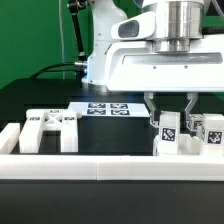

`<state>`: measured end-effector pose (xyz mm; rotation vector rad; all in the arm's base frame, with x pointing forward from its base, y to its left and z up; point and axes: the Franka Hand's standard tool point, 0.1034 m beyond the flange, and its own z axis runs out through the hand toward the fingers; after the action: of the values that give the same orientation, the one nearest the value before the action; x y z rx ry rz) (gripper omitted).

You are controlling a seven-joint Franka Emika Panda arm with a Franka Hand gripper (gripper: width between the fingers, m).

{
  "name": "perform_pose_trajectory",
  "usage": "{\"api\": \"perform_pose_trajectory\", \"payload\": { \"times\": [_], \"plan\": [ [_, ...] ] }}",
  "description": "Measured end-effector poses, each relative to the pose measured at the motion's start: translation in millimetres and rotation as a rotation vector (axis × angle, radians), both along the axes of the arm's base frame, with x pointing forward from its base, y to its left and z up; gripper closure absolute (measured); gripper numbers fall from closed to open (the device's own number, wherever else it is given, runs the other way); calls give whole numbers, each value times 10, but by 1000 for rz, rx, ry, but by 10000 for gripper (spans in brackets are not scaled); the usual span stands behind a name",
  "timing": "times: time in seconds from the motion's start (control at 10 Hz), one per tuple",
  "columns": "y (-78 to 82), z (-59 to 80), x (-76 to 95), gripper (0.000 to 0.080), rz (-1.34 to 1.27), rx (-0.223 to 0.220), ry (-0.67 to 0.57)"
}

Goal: Assemble chair

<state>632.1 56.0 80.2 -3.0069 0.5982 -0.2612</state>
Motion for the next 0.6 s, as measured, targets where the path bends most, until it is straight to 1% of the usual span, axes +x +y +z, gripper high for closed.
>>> {"api": "perform_pose_trajectory", "payload": {
  "times": [0.1, 0.5, 0.6],
  "plan": [
    [10, -3, -3, 511, -144, 29, 5],
    [-10, -7, -12, 509, -556, 99, 16],
    [-13, -7, -11, 509, -694, 129, 20]
  ]
}}
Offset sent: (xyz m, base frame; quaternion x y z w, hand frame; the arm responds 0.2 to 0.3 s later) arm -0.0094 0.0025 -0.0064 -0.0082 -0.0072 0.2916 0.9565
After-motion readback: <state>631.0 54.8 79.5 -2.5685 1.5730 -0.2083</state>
